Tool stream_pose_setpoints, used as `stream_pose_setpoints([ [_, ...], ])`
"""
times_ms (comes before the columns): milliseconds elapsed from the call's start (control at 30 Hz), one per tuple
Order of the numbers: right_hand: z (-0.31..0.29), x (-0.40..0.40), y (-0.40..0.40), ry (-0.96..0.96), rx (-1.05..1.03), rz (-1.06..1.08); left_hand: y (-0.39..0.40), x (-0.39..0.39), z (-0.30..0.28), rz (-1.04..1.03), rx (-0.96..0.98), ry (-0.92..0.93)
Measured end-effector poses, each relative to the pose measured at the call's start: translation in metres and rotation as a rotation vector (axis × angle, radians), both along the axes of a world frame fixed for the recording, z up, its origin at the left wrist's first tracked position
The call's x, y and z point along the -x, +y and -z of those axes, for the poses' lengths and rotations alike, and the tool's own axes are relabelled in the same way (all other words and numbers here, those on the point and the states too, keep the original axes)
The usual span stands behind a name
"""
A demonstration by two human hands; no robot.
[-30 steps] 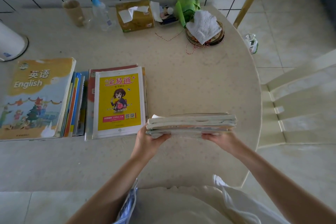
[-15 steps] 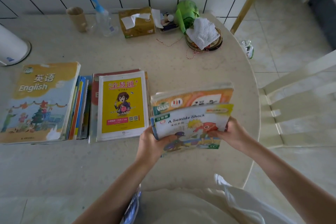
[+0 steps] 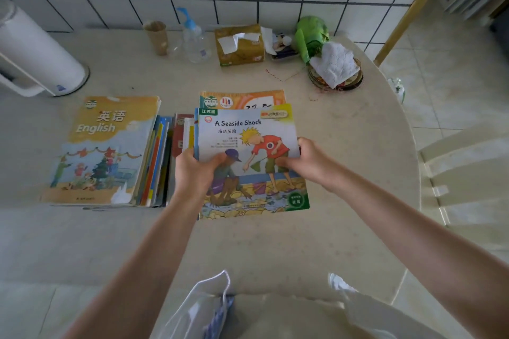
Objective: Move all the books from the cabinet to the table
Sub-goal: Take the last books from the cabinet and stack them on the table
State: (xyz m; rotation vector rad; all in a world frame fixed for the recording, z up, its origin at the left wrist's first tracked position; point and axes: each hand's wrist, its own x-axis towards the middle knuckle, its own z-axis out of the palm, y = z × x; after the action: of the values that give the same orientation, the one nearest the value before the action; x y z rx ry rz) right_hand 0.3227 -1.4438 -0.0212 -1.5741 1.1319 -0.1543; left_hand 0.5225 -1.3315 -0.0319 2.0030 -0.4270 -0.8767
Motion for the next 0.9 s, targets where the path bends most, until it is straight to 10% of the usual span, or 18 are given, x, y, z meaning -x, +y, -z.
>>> stream_pose_setpoints([
  [900,0.034,-0.101,0.023,0.262,-0.078,0.038,0.008,-0.072,0.026,0.161,-0.366,-0.370],
])
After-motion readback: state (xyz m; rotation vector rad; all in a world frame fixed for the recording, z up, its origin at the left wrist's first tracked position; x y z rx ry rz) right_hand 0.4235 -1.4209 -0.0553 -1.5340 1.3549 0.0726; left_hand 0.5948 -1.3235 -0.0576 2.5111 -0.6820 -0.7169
